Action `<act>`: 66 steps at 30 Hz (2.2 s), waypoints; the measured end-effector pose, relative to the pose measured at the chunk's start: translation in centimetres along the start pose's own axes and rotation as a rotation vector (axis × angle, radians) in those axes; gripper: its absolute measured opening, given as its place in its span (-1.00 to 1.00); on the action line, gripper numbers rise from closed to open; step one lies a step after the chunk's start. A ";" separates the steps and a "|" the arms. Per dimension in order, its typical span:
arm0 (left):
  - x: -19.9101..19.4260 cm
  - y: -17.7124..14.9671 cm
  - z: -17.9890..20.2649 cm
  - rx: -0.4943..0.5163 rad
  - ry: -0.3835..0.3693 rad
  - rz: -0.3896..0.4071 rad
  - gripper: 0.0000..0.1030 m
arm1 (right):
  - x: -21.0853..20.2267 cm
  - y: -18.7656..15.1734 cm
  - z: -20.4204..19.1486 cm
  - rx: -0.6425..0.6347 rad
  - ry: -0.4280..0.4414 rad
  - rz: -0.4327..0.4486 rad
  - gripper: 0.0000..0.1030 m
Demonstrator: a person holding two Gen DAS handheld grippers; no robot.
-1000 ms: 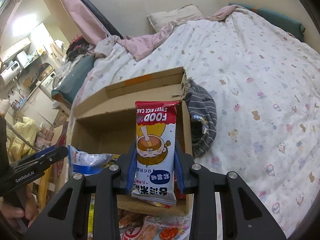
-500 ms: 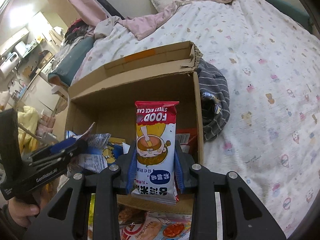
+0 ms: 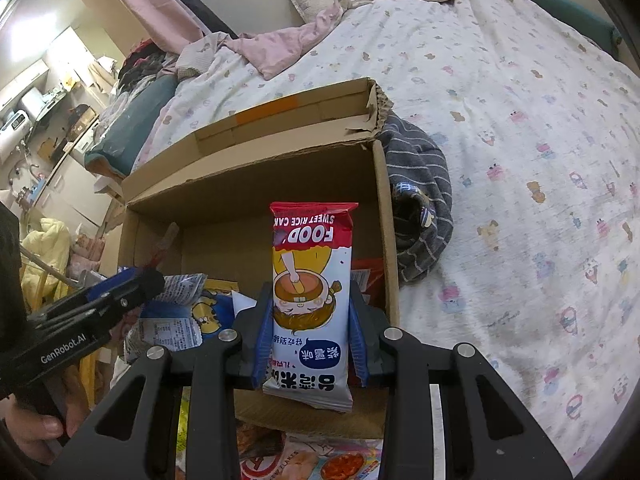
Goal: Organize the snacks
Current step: 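Carry both held packets into the box and open both grippers, then withdraw both grippers to the pile and grasp the clear orange-snack bag with the left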
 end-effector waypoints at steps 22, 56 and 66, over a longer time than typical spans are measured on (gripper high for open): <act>-0.1 -0.6 1.6 0.074 0.029 -0.003 0.61 | -0.8 0.6 0.0 0.038 0.036 0.059 0.59; -8.8 -7.9 -2.0 -0.031 0.111 0.010 0.61 | -7.5 -5.3 -0.2 0.069 0.043 0.087 0.59; -9.9 -12.8 -3.3 -0.072 0.139 -0.028 0.61 | -8.8 -8.5 0.1 0.068 0.028 0.086 0.59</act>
Point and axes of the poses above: each gripper's, at about its wrist camera, not at the fingertips, and x roughly the way its jaws point, z to its right, y to its top, the point moved 5 cm from there along x, roughly the way its jaws point, and after that the axes turned 5 degrees about x, right-handed, at the moved point
